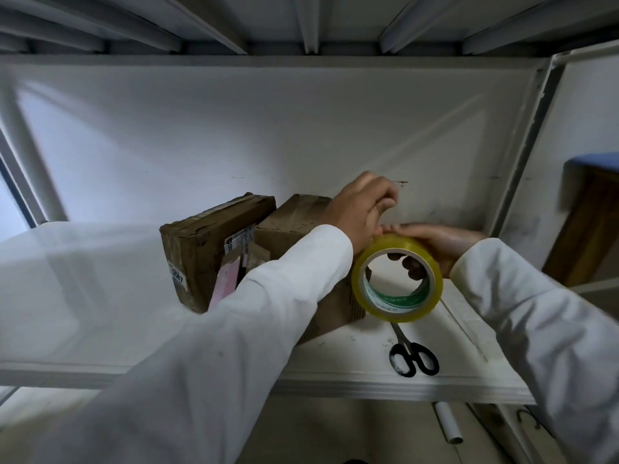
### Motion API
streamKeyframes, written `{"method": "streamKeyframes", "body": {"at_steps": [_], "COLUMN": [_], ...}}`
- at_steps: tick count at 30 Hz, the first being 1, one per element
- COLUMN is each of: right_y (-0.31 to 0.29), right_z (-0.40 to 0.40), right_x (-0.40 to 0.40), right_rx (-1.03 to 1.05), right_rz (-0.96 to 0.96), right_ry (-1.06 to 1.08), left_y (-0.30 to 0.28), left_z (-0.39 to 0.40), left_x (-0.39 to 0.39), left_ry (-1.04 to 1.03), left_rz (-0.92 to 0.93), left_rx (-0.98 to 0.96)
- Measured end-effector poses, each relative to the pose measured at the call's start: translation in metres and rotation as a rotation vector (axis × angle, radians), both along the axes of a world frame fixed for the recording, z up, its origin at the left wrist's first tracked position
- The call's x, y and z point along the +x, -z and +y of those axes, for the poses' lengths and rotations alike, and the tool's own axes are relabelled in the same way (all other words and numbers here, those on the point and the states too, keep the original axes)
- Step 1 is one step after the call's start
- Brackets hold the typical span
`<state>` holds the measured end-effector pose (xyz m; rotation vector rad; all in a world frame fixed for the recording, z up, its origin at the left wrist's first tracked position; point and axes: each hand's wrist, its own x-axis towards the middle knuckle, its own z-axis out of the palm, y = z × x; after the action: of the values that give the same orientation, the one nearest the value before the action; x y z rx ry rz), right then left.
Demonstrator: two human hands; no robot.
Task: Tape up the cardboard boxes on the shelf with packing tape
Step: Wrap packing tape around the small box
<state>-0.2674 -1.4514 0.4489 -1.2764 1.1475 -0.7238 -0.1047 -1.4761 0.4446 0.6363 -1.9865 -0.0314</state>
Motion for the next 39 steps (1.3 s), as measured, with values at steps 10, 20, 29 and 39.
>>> {"method": "streamKeyframes", "body": {"at_steps": [10, 20, 29, 39], "right_y": [-0.001, 0.005, 0.010, 0.016], "right_z": [-0.017, -0.015, -0.020, -0.007], "right_x": [-0.001, 0.022, 0.029, 0.026], "right_rx": [-0.145, -0.105, 0.058, 0.109], "right_rz": [0.348, 0.675, 0.600, 0.577], "right_ry": [0.040, 0.022, 0.057, 0.097], "left_y": [-0.005, 0.022, 0.023, 0.027], "left_z": [0.003, 0.004, 0.005, 0.009], "left_x": [0.011, 0.005, 0.005, 0.000], "left_ry": [-0.030, -0.100, -0.221, -0.354], "left_rz": [0.192, 0.001, 0.020, -0.006], "left_rx": [0.940, 1.060, 0.971, 0.763]}}
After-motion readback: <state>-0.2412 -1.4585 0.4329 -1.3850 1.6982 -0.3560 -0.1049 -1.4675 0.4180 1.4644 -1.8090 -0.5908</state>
